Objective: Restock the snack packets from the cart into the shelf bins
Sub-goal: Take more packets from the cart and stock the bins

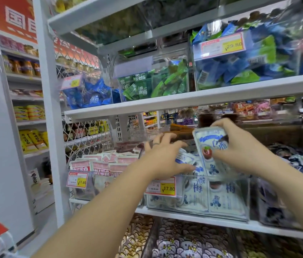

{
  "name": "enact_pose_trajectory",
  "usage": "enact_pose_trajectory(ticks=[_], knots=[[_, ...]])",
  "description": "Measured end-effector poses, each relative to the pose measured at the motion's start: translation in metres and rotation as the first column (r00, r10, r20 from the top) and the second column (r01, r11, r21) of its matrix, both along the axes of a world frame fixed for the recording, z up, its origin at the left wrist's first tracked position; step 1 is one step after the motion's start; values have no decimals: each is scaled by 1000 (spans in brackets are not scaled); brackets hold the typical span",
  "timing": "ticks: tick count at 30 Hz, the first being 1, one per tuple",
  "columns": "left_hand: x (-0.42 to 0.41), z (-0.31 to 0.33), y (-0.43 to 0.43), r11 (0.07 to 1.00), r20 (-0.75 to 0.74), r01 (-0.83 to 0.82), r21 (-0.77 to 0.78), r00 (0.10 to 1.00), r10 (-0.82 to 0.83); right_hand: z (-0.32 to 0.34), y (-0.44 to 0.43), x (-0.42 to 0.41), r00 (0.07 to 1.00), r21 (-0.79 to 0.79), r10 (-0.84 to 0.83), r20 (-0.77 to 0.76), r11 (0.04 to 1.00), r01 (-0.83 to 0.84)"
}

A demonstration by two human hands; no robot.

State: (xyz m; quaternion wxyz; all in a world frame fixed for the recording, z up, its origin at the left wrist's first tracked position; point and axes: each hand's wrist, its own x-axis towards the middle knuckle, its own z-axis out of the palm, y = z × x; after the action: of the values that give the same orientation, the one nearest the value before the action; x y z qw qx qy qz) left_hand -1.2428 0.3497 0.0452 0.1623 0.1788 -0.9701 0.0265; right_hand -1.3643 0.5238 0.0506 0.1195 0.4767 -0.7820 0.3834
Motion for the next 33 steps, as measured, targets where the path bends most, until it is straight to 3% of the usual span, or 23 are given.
enact_pose_trajectory(ticks=[3, 5, 7, 11, 15, 22, 25, 28, 33], knots=[[-11, -2, 0, 998, 91, -64, -27, 994, 67, -1, -1, 2, 991, 245, -30, -130, 968, 61], [-11, 4, -1, 996, 98, -86, -36, 991, 89, 0, -2, 6, 969, 424, -50, -241, 893, 151], [-8, 12, -2, 995, 96, -89, -50, 991, 94, 0, -1, 12, 938, 503, -86, -337, 825, 256], [-8, 16, -4, 992, 146, -107, -65, 982, 115, 1, -3, 13, 870, 526, -87, -485, 766, 370], [-15, 6, -12, 995, 124, -100, 7, 987, 99, -3, -9, 11, 925, 560, -2, -380, 796, 231], [-13, -2, -17, 968, -253, 92, 232, 967, -31, -1, -15, 4, 896, 515, -9, -444, 816, 263], [-7, -6, -21, 974, -98, 3, 229, 995, 20, -9, -24, 0, 882, 496, -27, -471, 818, 290], [-1, 3, -20, 993, 121, -101, 53, 988, 94, -12, -25, 1, 880, 504, -41, -472, 807, 308], [17, 22, -27, 989, 285, -150, 11, 948, 140, -8, -31, 17, 873, 427, -37, -486, 862, 274]])
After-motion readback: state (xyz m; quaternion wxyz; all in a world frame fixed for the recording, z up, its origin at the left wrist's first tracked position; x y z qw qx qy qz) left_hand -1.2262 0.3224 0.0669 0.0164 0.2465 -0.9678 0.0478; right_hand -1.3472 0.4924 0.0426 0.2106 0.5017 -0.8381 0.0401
